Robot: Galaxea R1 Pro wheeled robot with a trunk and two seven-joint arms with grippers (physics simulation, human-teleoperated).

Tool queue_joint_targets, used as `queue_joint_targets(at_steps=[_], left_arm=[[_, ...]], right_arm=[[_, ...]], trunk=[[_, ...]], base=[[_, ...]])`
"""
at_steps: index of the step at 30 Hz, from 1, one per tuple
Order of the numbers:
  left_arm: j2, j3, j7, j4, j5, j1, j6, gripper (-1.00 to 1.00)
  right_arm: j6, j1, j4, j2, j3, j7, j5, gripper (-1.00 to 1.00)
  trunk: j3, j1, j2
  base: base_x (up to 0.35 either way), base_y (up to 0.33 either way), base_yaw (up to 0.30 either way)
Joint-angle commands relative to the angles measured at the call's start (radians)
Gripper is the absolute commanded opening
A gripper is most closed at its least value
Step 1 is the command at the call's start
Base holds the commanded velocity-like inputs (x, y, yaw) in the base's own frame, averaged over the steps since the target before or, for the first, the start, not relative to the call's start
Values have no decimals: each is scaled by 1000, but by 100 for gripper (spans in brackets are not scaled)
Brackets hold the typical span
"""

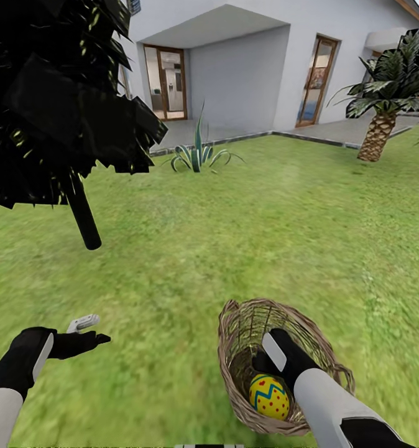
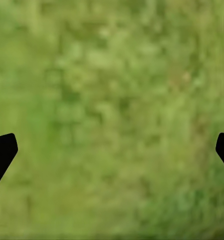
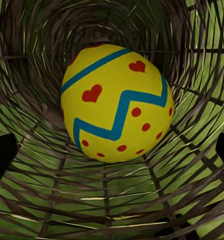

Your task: Take the three Easter eggs out of the wicker basket on the lawn in the garden, then place them on the lawn next to a single tree (choose any tree) so that all three eggs are next to the same tree and none are left in the basket.

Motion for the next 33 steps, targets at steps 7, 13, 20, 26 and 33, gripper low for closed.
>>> queue_joint_targets(at_steps=[7,13,20,26,33], left_arm=[[0,3,-6,-1,-6,-1,5,100],[0,4,-10,-1,-4,-1,4,100],[22,21,-151,0,60,-1,8,100],[97,63,-543,11,109,4,7,100],[107,72,-717,14,109,10,2,100]], right_arm=[[2,2,-2,0,0,-8,-8,100],[2,2,-2,1,1,-8,-8,100],[2,2,-2,1,1,-8,-8,100],[2,2,-2,0,1,-8,-8,100],[2,2,-2,1,1,-8,-8,100]], trunk=[[-12,0,0],[-22,0,0],[-34,0,0],[-44,0,0],[-55,0,0]], base=[[23,0,0],[94,0,0],[7,0,0],[0,0,0],[0,0,0]])
